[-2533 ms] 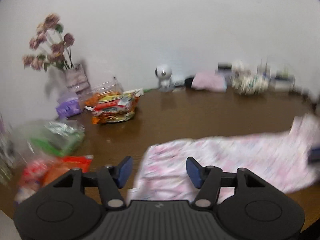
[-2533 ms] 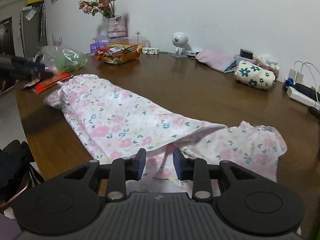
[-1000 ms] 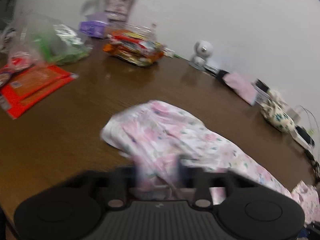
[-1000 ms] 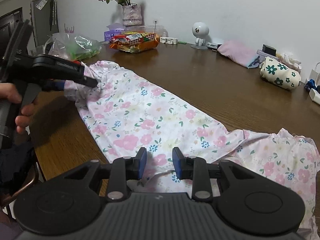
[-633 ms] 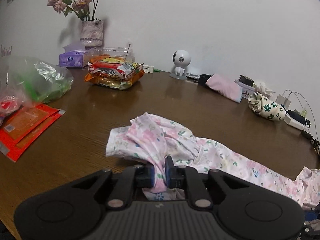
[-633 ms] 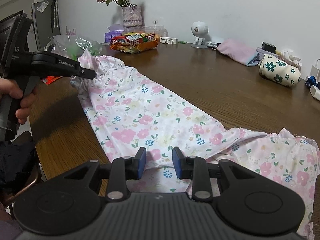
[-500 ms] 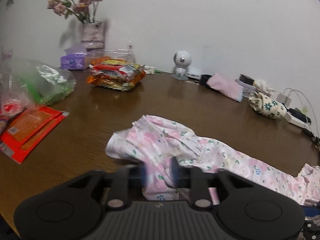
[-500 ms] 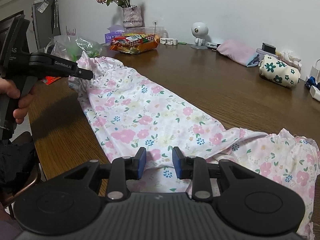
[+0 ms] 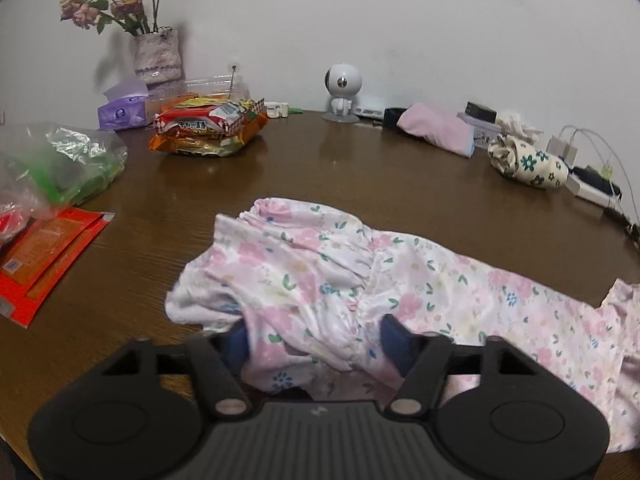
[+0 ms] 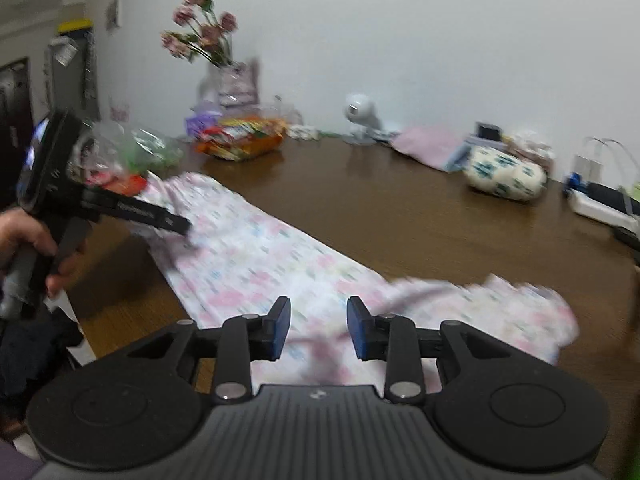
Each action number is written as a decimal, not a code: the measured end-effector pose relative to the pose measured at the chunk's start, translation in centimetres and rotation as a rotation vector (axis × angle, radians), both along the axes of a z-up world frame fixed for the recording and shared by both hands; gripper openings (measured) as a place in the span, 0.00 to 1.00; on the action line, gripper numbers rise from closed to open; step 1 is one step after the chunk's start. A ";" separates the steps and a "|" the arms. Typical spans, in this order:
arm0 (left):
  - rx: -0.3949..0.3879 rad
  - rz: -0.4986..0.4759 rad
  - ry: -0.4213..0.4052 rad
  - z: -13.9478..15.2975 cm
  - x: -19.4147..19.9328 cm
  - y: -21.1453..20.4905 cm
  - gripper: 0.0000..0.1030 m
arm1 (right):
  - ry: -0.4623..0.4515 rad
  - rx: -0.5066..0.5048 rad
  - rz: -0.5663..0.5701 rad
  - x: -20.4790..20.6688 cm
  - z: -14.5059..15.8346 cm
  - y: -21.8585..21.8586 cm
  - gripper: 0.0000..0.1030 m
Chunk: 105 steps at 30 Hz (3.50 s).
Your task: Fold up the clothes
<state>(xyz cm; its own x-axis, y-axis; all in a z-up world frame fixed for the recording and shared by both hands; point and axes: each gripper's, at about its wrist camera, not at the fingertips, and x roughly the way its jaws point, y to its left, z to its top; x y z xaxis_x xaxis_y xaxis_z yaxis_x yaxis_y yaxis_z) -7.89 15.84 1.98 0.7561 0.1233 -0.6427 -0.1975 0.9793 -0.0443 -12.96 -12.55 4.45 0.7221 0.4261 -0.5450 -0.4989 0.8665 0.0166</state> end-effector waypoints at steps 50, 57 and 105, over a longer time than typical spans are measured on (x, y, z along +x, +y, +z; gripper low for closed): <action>0.046 -0.001 -0.025 -1.1 -1.8 1.5 0.23 | 0.097 -0.081 -0.206 3.8 -3.3 -5.0 0.38; 0.156 -0.156 -0.015 -0.3 7.4 -0.4 0.12 | 0.164 -0.127 -0.140 1.9 -2.7 -4.2 0.38; 0.050 -0.897 -0.121 0.9 -11.5 -4.8 0.54 | -0.205 -0.221 0.482 -9.0 -3.0 -5.5 0.74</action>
<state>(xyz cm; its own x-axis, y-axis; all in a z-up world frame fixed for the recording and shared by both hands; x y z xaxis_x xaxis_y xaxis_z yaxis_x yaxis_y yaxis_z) -19.35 11.01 2.89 0.6435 -0.5194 -0.5622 0.6441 0.7643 0.0312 -21.98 -18.00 1.41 0.5746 0.6253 -0.5281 -0.8128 0.5118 -0.2782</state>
